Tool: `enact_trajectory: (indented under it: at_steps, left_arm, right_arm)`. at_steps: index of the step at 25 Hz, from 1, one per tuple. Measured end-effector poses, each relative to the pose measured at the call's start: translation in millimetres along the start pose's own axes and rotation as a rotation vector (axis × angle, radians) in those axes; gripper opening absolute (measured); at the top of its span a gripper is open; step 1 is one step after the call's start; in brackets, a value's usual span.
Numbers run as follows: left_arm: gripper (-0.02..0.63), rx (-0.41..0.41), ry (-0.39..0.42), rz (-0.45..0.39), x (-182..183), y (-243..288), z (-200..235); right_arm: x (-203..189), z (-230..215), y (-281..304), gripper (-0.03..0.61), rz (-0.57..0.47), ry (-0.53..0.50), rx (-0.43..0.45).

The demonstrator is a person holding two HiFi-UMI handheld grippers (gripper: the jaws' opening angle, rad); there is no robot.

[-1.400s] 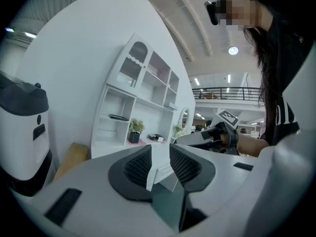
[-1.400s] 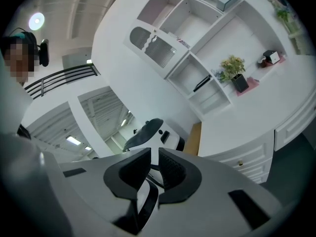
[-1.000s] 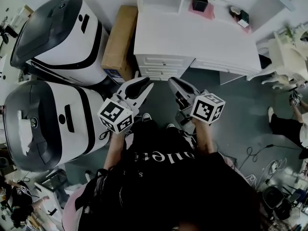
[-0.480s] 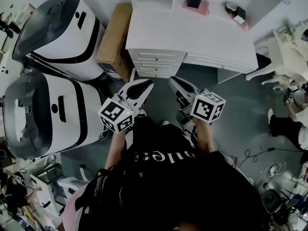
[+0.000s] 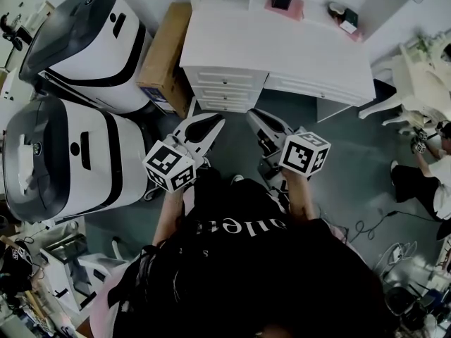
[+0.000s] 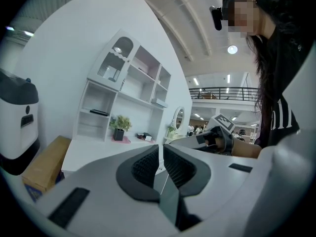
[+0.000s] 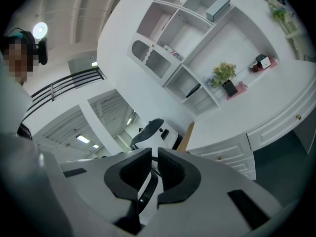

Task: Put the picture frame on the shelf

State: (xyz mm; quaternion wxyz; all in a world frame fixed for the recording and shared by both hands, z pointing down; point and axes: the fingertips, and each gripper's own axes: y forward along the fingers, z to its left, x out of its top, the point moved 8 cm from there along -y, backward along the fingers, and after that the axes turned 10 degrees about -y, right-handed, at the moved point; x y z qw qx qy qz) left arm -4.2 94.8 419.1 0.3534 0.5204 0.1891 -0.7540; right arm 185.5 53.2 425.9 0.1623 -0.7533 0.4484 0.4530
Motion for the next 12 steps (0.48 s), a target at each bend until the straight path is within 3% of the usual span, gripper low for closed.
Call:
enact_trajectory:
  at_steps: [12]
  left_arm:
    - [0.04,0.022,-0.01,-0.001,-6,2,-9]
  right_arm:
    - [-4,-5,-17,0.069,-0.003,0.002,0.001]
